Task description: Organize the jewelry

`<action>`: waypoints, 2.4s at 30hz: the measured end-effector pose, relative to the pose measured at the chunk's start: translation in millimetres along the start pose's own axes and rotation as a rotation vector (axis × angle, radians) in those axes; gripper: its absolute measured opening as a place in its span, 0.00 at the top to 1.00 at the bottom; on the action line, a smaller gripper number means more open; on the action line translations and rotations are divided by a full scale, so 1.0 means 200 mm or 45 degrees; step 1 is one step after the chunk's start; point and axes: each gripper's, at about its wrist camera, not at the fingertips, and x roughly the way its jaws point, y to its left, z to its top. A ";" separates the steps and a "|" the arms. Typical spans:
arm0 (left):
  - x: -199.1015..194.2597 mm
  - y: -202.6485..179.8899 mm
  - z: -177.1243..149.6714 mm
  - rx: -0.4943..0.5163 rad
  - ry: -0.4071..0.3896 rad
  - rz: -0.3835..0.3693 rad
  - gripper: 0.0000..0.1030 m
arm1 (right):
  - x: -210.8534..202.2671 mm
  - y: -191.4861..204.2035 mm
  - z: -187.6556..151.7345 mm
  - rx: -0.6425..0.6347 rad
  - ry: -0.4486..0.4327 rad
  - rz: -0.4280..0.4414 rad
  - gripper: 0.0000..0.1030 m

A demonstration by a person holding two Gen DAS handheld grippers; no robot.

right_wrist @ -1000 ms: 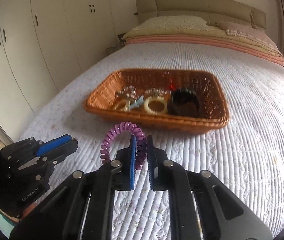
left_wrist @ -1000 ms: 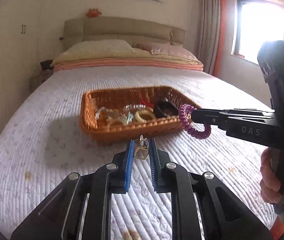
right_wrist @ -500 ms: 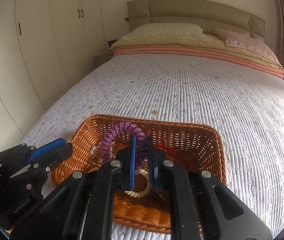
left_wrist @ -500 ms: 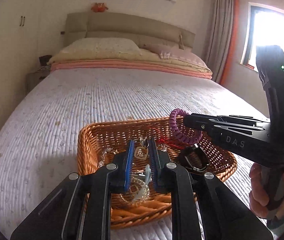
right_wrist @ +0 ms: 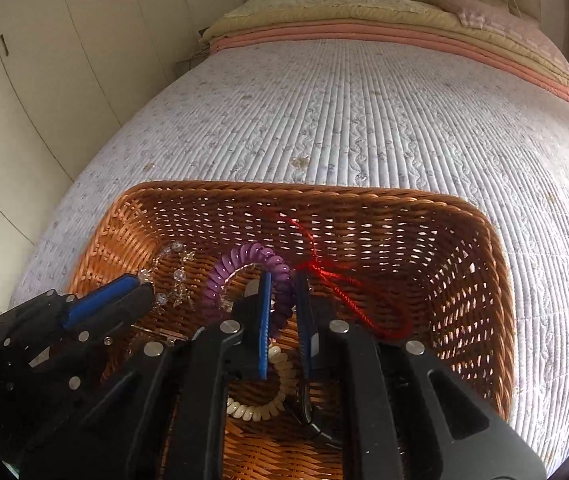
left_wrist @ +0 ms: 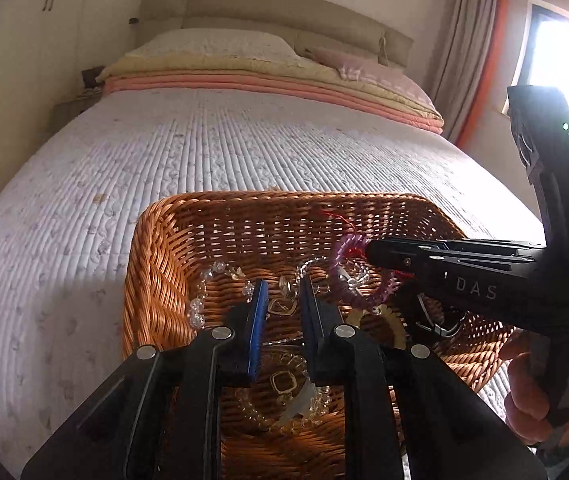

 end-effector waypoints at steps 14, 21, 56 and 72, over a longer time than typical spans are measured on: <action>-0.74 -0.19 -0.12 0.027 -0.314 -0.035 0.35 | -0.68 0.02 -0.28 0.010 -0.299 0.007 0.38; -1.08 -0.38 -0.33 0.095 -0.487 0.065 0.16 | -1.05 0.15 -0.63 -0.072 -0.603 -0.097 0.24; -0.88 -0.38 -0.71 0.021 -0.576 0.534 0.09 | -0.80 0.10 -1.06 -0.099 -0.806 -0.341 0.12; -0.89 -0.36 -0.70 -0.007 -0.574 0.524 0.08 | -0.81 0.06 -1.06 -0.061 -0.799 -0.324 0.08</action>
